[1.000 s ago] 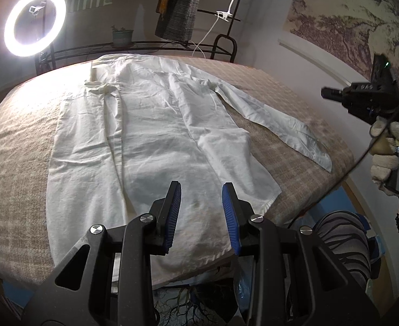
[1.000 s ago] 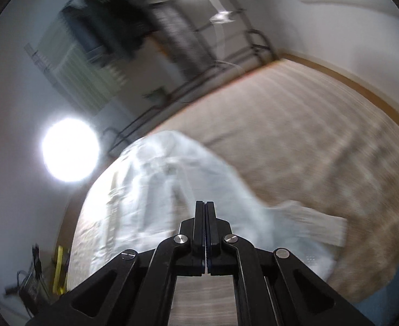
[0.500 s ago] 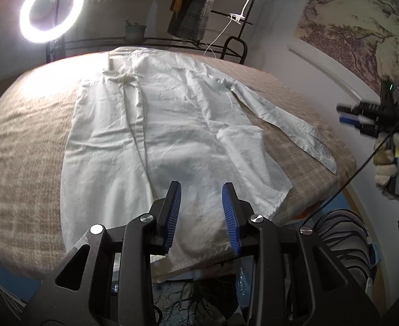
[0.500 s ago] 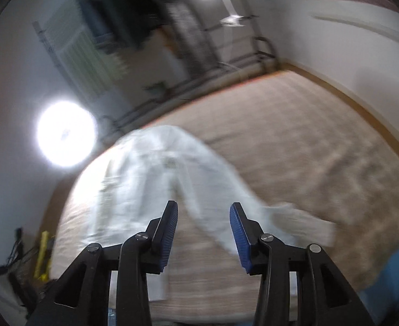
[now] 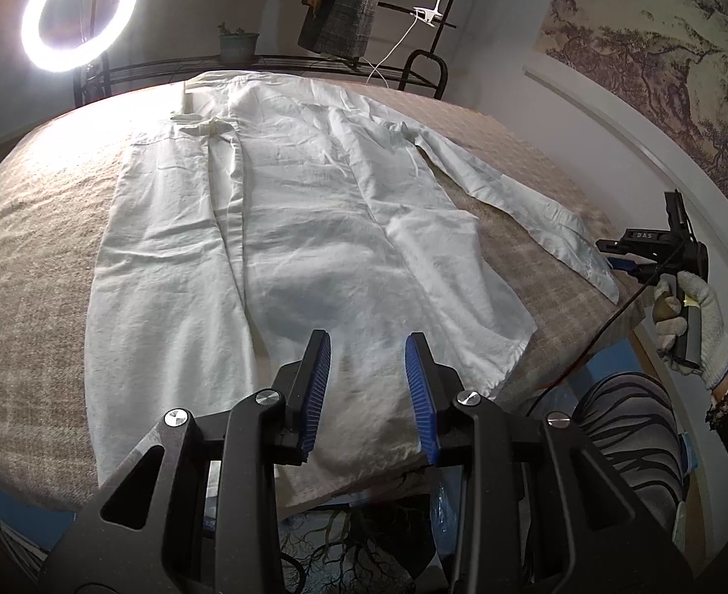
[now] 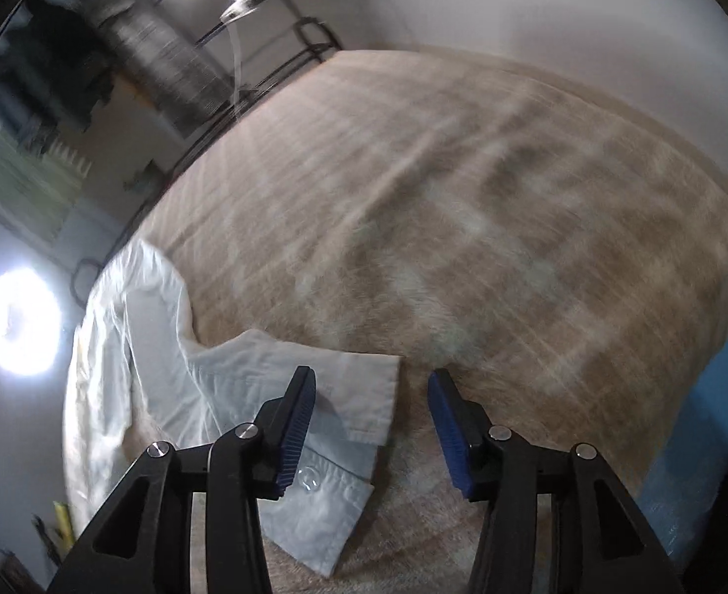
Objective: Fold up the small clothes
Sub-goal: 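Grasp the sleeve cuff with the right gripper and lay it over the shirt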
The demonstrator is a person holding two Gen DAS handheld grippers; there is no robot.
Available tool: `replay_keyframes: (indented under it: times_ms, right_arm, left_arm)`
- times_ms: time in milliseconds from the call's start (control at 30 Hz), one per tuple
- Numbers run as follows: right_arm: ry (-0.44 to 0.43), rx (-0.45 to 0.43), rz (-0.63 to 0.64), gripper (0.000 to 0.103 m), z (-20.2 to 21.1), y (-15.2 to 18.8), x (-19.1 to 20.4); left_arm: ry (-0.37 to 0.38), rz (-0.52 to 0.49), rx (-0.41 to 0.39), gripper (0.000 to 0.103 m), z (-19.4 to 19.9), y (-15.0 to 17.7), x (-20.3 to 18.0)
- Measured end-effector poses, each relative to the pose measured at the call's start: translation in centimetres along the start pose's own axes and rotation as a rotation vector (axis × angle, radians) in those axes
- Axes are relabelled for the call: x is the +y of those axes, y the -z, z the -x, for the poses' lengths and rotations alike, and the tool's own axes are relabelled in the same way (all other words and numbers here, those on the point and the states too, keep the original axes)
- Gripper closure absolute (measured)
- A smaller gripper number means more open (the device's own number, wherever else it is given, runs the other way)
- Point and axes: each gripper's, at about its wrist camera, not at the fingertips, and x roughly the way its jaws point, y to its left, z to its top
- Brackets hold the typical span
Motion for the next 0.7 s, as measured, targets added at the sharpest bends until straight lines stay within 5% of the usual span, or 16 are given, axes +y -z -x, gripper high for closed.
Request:
replay_keyframes:
  times_ms: [167,400,700]
  right_arm:
    - [0.044,0.011,0.101,0.103,-0.8,-0.1,2.1]
    - [-0.052,-0.091,0.167,0.103,3.1,0.8,6.5]
    - [-0.296,-0.142,0.377,0.103,8.2,4.9,19.3]
  left_arm:
    - [-0.001,0.000,0.004,0.071,-0.2,0.1,0.0]
    - [-0.002,0.025,-0.011,0.071,0.0,-0.2,0.8]
    - [0.039,0.100,-0.026,0.071,0.6,-0.3,2.5]
